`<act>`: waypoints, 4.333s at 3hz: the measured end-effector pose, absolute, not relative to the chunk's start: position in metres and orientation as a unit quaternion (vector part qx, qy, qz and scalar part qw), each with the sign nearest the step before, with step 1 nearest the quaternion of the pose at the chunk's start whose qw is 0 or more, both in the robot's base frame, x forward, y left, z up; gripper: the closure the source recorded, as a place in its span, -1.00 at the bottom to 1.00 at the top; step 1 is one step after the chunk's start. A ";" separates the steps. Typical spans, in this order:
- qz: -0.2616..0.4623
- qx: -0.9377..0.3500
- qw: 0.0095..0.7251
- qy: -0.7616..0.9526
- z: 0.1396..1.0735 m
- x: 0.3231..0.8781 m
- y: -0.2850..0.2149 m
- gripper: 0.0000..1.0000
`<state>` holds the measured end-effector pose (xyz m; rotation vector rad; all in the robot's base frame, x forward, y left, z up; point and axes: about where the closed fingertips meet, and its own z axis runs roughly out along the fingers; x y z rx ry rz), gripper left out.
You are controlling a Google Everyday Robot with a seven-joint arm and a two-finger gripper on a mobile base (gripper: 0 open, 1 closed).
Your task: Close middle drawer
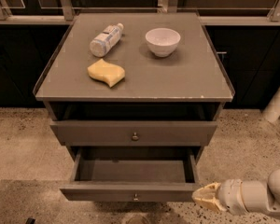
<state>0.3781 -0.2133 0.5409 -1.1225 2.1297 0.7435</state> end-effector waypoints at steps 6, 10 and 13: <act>0.307 -0.312 0.370 0.819 0.409 0.477 -0.240 1.00; 0.300 -0.297 0.380 0.823 0.376 0.560 -0.236 1.00; 0.303 -0.291 0.358 0.834 0.366 0.531 -0.244 1.00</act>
Offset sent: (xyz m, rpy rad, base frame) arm 0.0220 -0.0306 -0.1496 0.2314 0.0953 -0.2448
